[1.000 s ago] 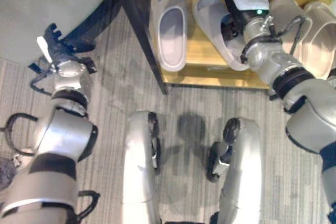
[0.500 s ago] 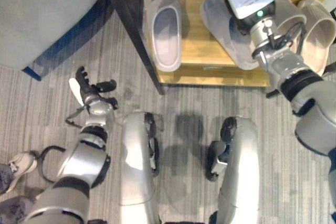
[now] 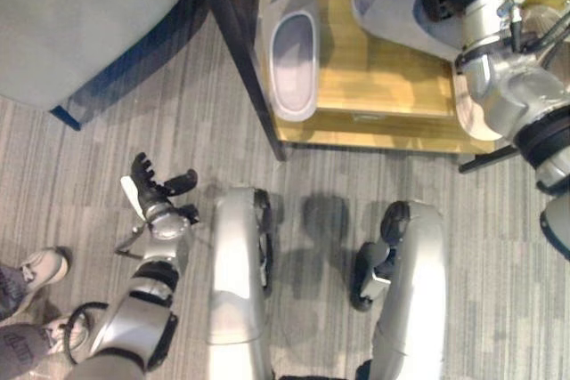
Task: Arrange the slippers neatly on the shoe rack.
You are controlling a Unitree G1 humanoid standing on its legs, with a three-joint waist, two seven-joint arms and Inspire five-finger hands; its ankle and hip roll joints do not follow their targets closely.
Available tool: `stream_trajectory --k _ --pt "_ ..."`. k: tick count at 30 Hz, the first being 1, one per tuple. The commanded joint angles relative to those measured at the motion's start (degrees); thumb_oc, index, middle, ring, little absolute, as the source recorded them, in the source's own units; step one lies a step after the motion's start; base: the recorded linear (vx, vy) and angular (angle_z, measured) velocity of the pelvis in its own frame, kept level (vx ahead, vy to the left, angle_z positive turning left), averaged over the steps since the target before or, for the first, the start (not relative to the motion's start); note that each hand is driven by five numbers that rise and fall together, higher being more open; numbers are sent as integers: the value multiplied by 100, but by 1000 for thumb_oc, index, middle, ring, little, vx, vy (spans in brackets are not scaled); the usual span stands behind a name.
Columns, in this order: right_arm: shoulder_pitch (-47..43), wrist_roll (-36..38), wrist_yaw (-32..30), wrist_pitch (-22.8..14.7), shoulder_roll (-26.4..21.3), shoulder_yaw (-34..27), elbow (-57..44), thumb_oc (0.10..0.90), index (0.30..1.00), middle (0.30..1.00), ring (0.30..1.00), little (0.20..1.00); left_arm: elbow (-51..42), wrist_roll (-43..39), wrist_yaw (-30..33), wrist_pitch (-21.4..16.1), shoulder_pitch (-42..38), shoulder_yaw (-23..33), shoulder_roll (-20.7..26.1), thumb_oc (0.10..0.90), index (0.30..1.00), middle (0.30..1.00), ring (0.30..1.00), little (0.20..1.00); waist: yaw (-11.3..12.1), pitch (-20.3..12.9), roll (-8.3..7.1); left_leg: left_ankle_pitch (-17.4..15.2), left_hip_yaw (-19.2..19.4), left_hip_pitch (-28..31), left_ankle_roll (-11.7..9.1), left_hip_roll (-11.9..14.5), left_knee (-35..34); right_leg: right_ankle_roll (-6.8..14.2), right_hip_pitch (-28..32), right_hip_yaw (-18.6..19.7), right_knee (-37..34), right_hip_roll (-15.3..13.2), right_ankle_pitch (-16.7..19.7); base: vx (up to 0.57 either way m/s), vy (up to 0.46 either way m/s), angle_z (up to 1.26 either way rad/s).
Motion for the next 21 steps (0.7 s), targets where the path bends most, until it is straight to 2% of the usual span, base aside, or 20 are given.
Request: stream_trajectory --k 1,2,8,12,17,21 --pt "-1097 1380 369 -298 398 -295 898 800 900 900 900 900 857 -496 -363 -81 -1968 -667 442 800 900 900 900 900 235 -147 -128 -513 -1086 131 -14 -200 -18 -730 334 527 253 76 -443 0 0 0" --pt "-1119 1395 367 -323 410 -280 943 800 900 900 900 900 919 -521 -393 -92 -2019 -692 436 800 900 900 900 900 241 -147 -129 -514 -1084 131 -13 -199 -25 -730 334 526 247 75 -444 0 0 0" --pt "-1303 2206 761 -520 1237 168 2119 800 900 900 900 900 1701 -574 -618 141 -3003 -1335 184 800 900 900 900 900 223 -147 -129 -512 -1043 131 -29 -140 -63 -683 334 547 215 17 -420 -2 19 -1" --pt "-1257 2364 808 -575 1436 270 2227 800 900 900 900 900 1887 -585 -713 209 -3135 -1434 198 800 900 900 900 900 234 -147 -182 -520 -1031 131 -44 -127 -61 -651 334 565 199 22 -378 -1 10 -1" --pt "-1315 2311 835 -550 1618 372 2268 800 900 900 900 900 1933 -655 -757 240 -3103 -1495 127 800 900 900 900 900 243 -147 -193 -535 -1040 131 -51 -133 -34 -639 334 561 190 32 -359 -1 7 0" --pt "-1499 2045 934 -361 1940 608 2606 800 900 900 900 900 2066 -727 -833 333 -3176 -1557 -89 800 900 900 900 900 237 -147 -188 -563 -1032 131 -60 -123 -20 -615 334 570 184 34 -333 -2 19 0"
